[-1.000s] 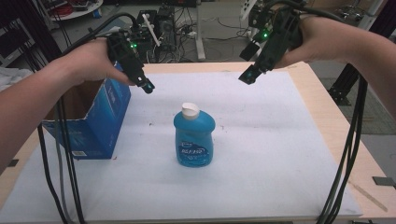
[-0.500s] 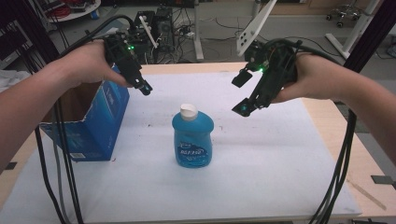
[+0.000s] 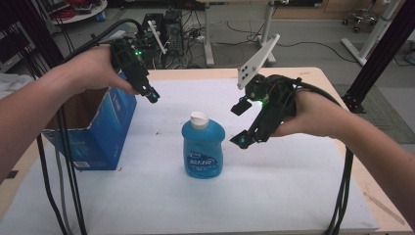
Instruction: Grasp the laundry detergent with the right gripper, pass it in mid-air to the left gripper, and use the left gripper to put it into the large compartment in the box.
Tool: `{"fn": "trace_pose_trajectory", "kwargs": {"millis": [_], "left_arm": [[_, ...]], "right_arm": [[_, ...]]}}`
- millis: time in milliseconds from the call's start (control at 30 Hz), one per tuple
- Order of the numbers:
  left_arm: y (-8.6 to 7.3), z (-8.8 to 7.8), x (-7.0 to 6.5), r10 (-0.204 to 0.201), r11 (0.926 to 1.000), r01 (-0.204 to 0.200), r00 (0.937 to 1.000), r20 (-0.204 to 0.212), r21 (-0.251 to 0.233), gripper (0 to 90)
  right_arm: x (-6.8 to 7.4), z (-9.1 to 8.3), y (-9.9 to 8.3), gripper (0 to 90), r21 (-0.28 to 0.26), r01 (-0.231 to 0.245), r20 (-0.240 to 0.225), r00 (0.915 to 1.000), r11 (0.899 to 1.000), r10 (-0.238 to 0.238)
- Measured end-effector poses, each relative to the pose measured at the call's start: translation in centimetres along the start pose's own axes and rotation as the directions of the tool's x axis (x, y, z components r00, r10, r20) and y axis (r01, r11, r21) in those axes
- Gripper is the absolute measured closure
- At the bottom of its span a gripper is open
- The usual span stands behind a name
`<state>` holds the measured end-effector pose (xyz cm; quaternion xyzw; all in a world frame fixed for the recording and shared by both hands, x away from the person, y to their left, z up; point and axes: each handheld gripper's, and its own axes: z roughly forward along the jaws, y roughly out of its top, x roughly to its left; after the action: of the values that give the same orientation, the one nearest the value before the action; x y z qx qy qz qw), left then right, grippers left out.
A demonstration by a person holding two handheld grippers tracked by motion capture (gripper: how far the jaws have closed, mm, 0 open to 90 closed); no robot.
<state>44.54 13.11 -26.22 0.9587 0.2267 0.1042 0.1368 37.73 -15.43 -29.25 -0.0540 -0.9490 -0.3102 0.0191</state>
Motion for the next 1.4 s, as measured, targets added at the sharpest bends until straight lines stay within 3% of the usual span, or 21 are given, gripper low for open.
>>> {"fn": "trace_pose_trajectory", "kwargs": {"millis": [700, 1033, 1400], "left_arm": [[-0.2, -0.2, -0.1, 0.009, 0.9999, -0.009, 0.9999, 0.008, -0.005, 17.1], [-0.2, -0.2, -0.1, 0.008, 1.0, -0.008, 0.9999, 0.01, -0.005, 17.1], [-0.2, -0.3, -0.2, 0.005, 1.0, -0.005, 0.9999, 0.01, -0.007, 17.1]], "right_arm": [[0.8, 4.4, 1.2, 13.5, -0.025, 0.022, -0.016, 0.9996, 0.999, -0.023], [1.0, 5.7, 1.6, 13.5, -0.033, 0.044, -0.023, 0.9988, 0.998, -0.044], [0.7, 6.4, 1.5, 13.6, -0.04, 0.025, -0.005, 0.9997, 0.999, -0.025]]}}
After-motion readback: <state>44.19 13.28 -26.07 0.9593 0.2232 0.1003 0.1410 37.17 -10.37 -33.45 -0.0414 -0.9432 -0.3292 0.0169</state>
